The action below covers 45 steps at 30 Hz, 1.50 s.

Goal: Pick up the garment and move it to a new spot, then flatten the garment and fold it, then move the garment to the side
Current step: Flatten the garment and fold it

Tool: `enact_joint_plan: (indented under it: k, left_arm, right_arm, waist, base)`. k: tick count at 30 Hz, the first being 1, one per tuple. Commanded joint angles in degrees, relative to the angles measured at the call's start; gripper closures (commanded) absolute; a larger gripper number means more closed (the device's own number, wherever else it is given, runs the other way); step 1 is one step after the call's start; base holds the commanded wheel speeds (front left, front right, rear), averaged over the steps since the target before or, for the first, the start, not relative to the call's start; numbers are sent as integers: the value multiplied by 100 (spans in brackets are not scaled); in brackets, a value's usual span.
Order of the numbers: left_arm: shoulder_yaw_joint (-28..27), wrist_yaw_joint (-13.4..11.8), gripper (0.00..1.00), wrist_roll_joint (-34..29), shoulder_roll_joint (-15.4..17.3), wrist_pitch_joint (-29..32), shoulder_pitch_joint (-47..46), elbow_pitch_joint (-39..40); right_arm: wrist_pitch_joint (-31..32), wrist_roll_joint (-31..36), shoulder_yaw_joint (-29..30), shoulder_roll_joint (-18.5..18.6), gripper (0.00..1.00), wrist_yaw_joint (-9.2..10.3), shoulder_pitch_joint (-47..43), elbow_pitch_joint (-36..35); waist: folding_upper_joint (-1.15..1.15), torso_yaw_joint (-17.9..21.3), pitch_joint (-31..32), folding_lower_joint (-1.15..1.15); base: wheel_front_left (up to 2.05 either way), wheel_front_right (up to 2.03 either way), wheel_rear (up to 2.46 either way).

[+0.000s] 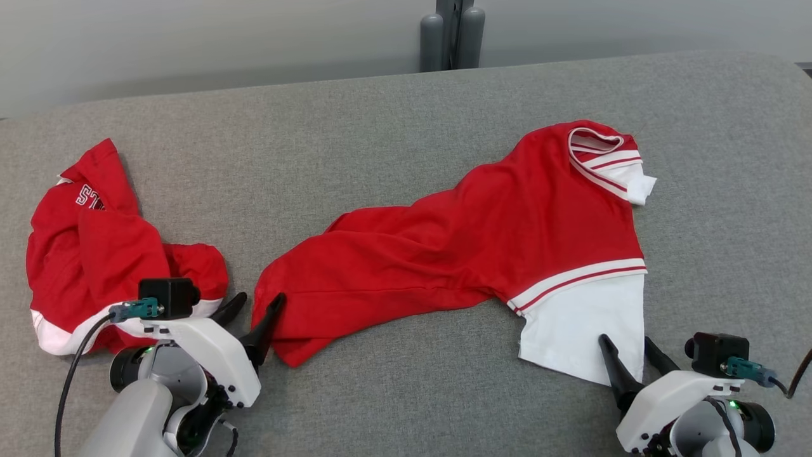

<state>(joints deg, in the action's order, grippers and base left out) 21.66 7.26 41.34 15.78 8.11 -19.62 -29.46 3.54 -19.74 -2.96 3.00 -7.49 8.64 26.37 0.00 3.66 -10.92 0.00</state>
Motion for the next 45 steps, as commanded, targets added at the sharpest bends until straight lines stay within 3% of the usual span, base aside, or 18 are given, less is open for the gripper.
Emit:
enact_joint_plan:
  k: [1, 10, 11, 12, 13, 14, 15, 16, 17, 18, 31, 37, 45]
  left_arm:
    - [25, 31, 0, 141, 36, 41, -143, -54]
    - [439, 29, 0, 987, 205, 107, -340, 31]
    - [481, 26, 0, 1044, 228, 85, -350, 35]
    - [514, 26, 0, 1080, 253, 73, -358, 34]
    - [554, 26, 0, 1125, 272, 52, -364, 31]
    - [598, 27, 0, 1188, 279, 52, -365, 31]
    - [631, 27, 5, 1234, 295, 41, -377, 27]
    - [665, 27, 47, 1281, 314, 25, -397, 22]
    - [702, 27, 85, 1314, 331, 8, -416, 16]
    - [733, 27, 100, 1356, 342, -19, -432, 7]
    - [948, 28, 100, 1604, 599, -729, -239, 332]
    - [758, 6, 100, 1789, 920, -1076, 340, 1179]
    - [613, -338, 100, 1821, 1230, -1090, 860, 2403]
  right_arm:
    - [26, -63, -55, -6, 0, -1, 29, 93]
    - [-101, -264, -378, -39, 0, -7, 198, 376]
    - [-131, -277, -421, -42, 12, -7, 212, 401]
    - [-152, -295, -458, -43, 38, -7, 224, 427]
    - [-172, -311, -489, -43, 52, -8, 238, 451]
    - [-196, -320, -509, -42, 56, -8, 252, 473]
    - [-224, -336, -525, -39, 69, -7, 265, 495]
    - [-238, -344, -539, -33, 92, -6, 285, 520]
    - [-268, -340, -552, -22, 100, -5, 301, 544]
    - [-305, -346, -569, -20, 100, -5, 316, 559]
    - [-685, -358, -492, 3, 100, -5, 346, 369]
    - [-770, -445, -307, 148, 100, -5, -7, -366]
    - [-490, -401, -38, 148, 100, -5, -534, -1479]
  waist:
    - [0, 10, -41, 0]
    - [0, 12, -149, 0]
    - [0, 11, -149, 0]
    - [0, 9, -146, 0]
    - [0, 6, -143, 0]
    - [0, 2, -140, 0]
    - [0, -2, -138, 0]
    - [0, -6, -136, 0]
    - [0, -9, -134, 0]
    - [0, -11, -131, 0]
    - [0, -16, 133, 0]
    - [0, -20, 314, 0]
    - [0, -41, 408, 0]
  base:
    - [0, 0, 0]
    - [0, 0, 0]
    - [0, 0, 0]
    - [0, 0, 0]
    - [0, 0, 0]
    - [0, 0, 0]
    - [0, 0, 0]
    - [0, 0, 0]
    - [0, 0, 0]
    - [0, 0, 0]
    - [0, 0, 0]
    - [0, 0, 0]
    - [0, 0, 0]
